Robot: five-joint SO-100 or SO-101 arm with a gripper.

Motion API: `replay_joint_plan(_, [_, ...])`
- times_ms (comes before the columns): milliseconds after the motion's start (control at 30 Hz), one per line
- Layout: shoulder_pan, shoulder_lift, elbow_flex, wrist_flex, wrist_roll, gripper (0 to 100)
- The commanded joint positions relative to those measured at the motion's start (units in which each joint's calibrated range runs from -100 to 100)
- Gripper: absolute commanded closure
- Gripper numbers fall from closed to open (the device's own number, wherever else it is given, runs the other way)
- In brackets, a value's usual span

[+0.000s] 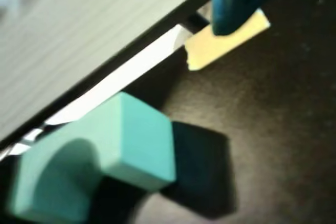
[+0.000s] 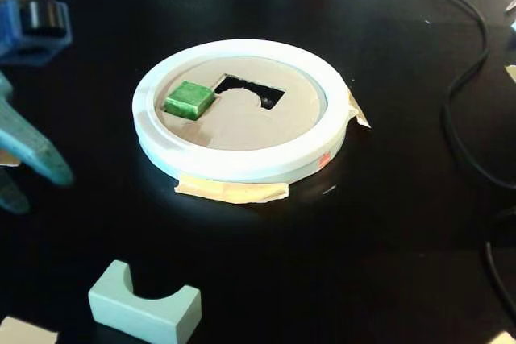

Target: Pick up the square block and drop it in corresponding square shaped hole

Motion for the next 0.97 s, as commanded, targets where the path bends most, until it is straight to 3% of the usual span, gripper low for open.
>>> replay_joint_plan(0, [-0.60, -0.50, 4.68, -2.19, 0.29, 23])
replay_joint_plan(933, [0.77, -0.68, 4.86, -2.19, 0.29, 24])
